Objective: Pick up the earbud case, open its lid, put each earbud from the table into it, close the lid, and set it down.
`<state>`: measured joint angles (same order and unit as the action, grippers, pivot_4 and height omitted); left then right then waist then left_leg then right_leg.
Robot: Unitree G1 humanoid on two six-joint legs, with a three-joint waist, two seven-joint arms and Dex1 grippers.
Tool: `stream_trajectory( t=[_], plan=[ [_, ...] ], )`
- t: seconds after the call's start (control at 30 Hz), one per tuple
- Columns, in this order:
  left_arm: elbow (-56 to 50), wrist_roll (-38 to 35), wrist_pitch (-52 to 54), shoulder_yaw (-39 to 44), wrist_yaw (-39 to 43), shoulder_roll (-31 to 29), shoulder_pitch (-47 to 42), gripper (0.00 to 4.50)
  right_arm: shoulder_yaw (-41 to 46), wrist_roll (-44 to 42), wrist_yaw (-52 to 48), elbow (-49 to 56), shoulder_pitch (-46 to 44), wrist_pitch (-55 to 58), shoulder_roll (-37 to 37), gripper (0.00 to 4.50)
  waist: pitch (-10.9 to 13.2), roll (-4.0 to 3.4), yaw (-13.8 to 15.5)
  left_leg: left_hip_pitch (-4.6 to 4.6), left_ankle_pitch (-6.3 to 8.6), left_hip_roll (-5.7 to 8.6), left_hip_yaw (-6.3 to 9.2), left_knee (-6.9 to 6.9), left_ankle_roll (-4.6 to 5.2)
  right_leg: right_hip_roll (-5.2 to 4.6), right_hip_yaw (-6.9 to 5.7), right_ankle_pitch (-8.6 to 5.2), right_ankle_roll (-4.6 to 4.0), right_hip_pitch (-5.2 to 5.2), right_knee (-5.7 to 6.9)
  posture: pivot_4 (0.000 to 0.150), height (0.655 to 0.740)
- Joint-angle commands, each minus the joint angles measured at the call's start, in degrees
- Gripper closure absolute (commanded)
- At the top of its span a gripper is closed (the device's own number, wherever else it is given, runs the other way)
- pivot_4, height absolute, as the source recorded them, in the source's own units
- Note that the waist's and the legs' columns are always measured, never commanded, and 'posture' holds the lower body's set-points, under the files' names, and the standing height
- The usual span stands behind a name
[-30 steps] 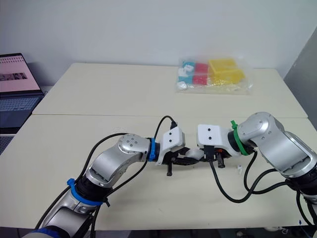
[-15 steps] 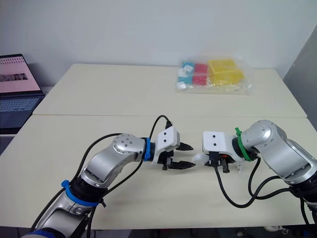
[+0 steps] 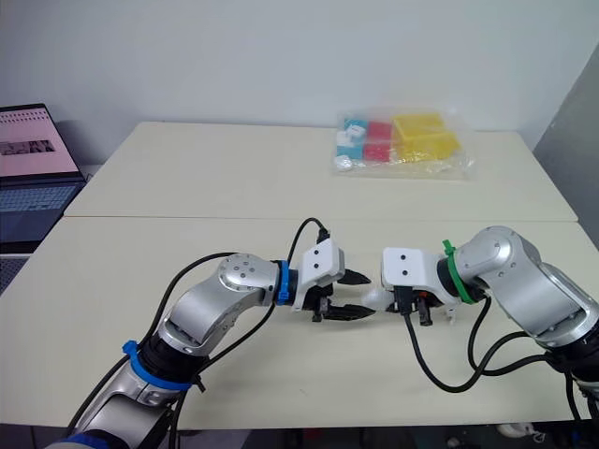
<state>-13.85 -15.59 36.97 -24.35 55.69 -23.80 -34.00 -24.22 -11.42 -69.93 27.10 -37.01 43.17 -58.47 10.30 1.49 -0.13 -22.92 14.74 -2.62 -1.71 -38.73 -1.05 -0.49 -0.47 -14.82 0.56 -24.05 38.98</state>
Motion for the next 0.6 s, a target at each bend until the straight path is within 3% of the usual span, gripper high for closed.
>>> stream_trajectory(
  t=[0.03, 0.6],
  plan=[
    [-0.9, -0.6, -0.6, 0.2, 0.5, 0.3, -0.3, 1.6, 2.2, -0.4, -0.4, 1.1, -0.9, 0.3, 0.0, 3.75, 0.0, 0.0, 0.0, -0.01, 0.0, 0.0, 0.0, 0.0, 0.0, 0.0, 0.0, 0.0, 0.0, 0.0, 0.0, 0.15, 0.7364],
    [-0.1, 0.0, -1.2, -0.3, 1.4, 0.7, -0.1, 1.6, 2.5, -1.0, -0.5, 1.5, -2.3, 2.2, 1.0, 3.75, 0.0, 0.0, 0.0, -0.01, 0.0, -0.01, 0.02, 0.01, 0.0, 0.0, 0.0, 0.0, 0.0, -0.01, 0.0, 0.15, 0.7364]
  ],
)
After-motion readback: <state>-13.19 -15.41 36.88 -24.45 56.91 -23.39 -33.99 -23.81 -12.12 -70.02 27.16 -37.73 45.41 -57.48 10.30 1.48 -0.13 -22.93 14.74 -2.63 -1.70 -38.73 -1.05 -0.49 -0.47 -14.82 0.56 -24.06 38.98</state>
